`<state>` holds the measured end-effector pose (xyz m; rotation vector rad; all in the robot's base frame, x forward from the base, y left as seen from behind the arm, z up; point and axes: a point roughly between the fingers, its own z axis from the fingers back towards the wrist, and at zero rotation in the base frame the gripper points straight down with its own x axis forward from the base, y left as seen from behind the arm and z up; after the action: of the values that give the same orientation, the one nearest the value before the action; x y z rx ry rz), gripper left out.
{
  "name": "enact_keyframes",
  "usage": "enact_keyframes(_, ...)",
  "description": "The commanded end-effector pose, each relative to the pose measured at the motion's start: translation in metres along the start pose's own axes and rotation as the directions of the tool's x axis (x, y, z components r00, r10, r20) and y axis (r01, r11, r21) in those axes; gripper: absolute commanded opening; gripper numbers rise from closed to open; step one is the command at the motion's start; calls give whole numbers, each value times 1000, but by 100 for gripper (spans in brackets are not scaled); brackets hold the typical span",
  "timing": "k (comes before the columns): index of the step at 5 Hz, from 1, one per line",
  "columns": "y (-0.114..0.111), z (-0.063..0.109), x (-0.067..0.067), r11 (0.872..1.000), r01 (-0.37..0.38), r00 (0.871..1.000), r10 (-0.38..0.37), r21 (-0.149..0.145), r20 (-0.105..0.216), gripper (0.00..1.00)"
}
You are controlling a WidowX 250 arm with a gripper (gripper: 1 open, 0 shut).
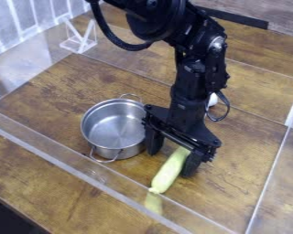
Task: Move the green spoon to the left
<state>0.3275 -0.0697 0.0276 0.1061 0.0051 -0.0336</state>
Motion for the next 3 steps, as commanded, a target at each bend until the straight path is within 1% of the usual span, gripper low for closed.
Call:
enact_keyframes(1, 6, 28, 0, 998, -68, 995, 69, -17, 71, 100)
enact_keyframes(2, 2, 34, -5, 995, -102, 991, 104, -21, 82, 100)
enact_keyframes(3, -4, 28, -5, 996, -84, 992, 86, -27, 95, 100)
